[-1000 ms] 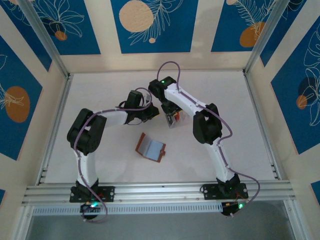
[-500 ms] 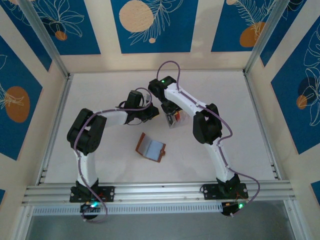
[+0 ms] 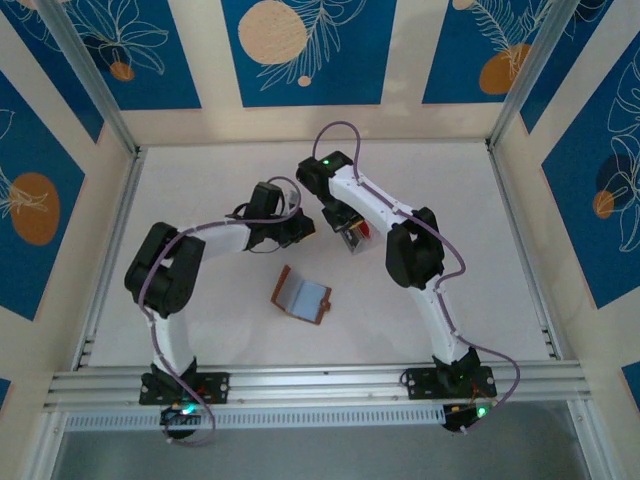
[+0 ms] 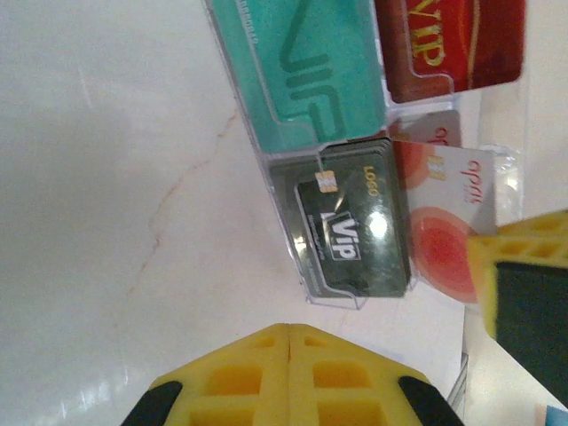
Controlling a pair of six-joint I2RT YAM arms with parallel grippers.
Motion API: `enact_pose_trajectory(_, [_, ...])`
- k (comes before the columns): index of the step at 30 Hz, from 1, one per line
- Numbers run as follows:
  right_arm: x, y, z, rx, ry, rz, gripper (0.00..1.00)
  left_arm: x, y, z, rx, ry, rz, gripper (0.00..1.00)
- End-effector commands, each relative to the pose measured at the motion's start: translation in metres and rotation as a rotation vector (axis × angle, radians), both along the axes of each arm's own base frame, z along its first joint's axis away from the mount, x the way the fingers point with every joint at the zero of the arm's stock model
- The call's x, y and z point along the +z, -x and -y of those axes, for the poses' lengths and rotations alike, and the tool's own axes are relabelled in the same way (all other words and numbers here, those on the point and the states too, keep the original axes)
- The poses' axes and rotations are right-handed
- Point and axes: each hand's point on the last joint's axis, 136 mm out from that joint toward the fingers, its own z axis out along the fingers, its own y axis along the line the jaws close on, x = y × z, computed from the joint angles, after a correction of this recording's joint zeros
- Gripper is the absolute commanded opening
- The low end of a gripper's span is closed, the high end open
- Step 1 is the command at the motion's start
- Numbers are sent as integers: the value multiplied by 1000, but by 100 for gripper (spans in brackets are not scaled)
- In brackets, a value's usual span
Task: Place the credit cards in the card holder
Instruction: Pick up the credit card from the storage box.
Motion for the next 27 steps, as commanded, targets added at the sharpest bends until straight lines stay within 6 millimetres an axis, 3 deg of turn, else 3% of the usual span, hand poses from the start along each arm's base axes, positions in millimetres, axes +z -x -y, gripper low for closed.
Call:
enact_pose_trajectory(1, [27,7,-2,18,-37,12,4,16,8,-10,-15,-28,41,0])
enact_pose_trajectory(8, [46,9,-6,32,-79,51,0,24,42,-36,-66,-173,47,2])
enact_pose_trajectory(11, [53,10,-7,33,-91,70,0,22,64,-51,-98,-260,40,10])
enact_pose_trajectory(17, [67,13,-7,39,-119,104,0,31,108,-73,-176,-407,65,41])
enact_pose_trajectory(22, [79,24,-11,39,-197,137,0,19,132,-83,-229,-491,38,54])
enact_pose_trajectory(27, [90,43,-17,30,-339,149,0,-6,143,-88,-275,-544,-14,56])
